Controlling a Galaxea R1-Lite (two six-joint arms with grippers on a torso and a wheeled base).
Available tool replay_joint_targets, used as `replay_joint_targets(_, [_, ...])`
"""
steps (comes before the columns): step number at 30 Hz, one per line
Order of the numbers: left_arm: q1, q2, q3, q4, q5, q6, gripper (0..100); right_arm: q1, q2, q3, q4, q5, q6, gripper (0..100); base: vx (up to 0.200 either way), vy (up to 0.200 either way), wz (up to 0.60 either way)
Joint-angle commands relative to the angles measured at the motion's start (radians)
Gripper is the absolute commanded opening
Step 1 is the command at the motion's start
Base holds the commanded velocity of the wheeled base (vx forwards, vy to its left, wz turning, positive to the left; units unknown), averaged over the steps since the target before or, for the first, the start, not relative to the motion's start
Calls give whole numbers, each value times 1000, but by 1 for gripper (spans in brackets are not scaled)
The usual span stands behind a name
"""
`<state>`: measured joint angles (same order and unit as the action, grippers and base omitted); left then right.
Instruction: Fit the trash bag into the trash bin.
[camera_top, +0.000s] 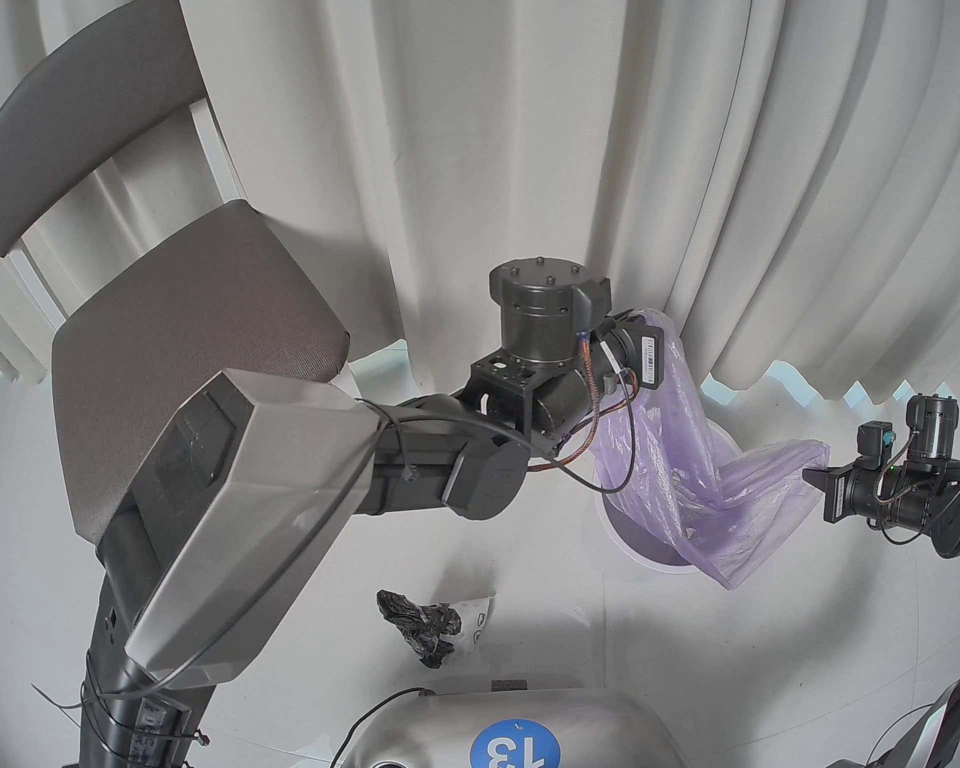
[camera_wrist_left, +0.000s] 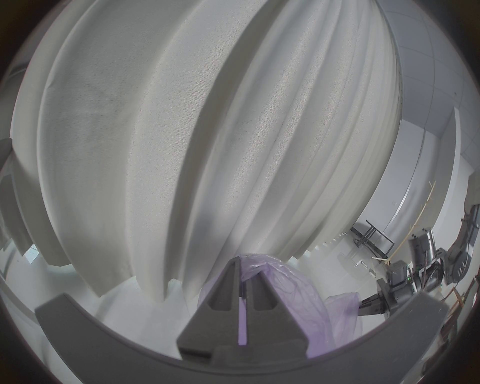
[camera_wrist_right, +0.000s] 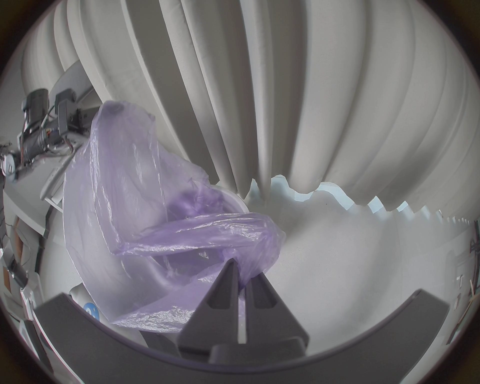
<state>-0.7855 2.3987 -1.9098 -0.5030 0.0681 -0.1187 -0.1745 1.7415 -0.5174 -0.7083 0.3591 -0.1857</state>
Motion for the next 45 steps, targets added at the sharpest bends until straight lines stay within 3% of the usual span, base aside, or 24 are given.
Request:
replay_joint_targets(1, [-15,71,-86,67,-5,-19,0,-8,-3,27,3,1,-49,0,0,0,0])
replay_joint_targets(6, [-23,111,-90,73,-11,-76,0,-10,-3,33,27,1,-78,0,0,0,0])
replay_joint_targets(18, [-34,200,-90,21,-143,-159,0,-30,-54,66,82,1,-202,0,0,0,0])
replay_joint_targets(27, [-9,223,-90,-2,-166,-179,0,-25,-45,68,81,1,-208,0,0,0,0])
replay_joint_targets(32, [63,247,-90,-25,-191,-203,0,-17,-13,45,69,-2,-184,0,0,0,0])
replay_joint_targets(39, [134,244,-90,-63,-177,-205,0,13,52,-29,33,-14,-6,0,0,0,0])
replay_joint_targets(45, [143,227,-90,-129,-152,-210,0,23,75,-32,-97,-35,60,0,0,0,0])
